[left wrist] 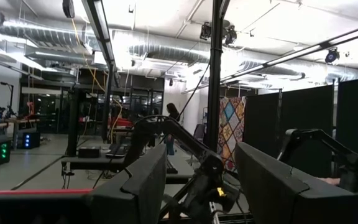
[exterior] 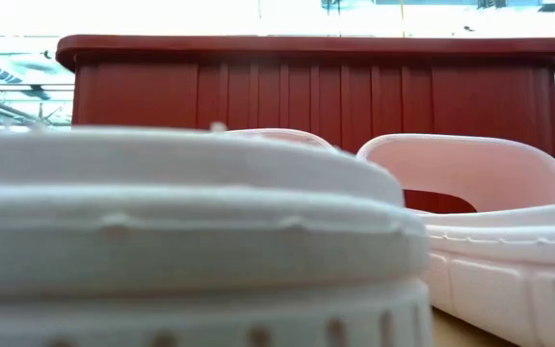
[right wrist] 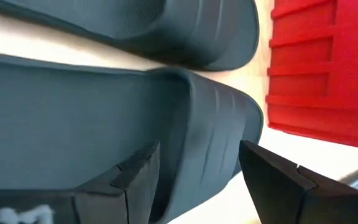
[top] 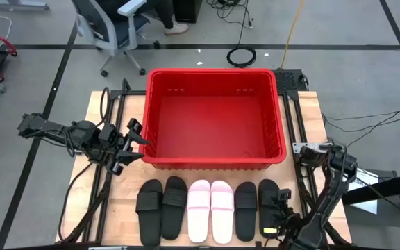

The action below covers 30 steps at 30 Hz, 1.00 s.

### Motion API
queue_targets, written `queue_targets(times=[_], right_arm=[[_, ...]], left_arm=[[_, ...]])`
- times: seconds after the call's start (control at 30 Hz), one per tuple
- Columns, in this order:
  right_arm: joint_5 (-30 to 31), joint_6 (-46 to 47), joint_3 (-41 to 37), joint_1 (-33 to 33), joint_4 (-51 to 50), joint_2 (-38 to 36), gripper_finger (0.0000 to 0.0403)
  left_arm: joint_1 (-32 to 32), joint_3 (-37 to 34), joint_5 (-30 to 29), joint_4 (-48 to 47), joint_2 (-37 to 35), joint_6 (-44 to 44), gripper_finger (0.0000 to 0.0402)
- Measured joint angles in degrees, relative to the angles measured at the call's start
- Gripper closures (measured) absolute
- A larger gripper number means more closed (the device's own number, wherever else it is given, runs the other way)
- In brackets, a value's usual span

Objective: Pick and place slides into bin
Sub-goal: Put the black slipper into the red container

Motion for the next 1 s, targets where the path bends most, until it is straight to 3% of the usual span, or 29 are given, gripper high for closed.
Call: queue_targets(times=[0.53,1.0], right_arm=[[-0.13,7.37,-8.88,-1.75,1.09,1.02,0.0208],[-0.73,5.61,-8.91,-1.75,4.04,1.02,0.0380]], left_arm=[[0.00,0.00,0.00,-0.04,0.00,0.01,0.0204],[0.00,0.00,0.00,-0.04,0.00,-0.06,0.0204]])
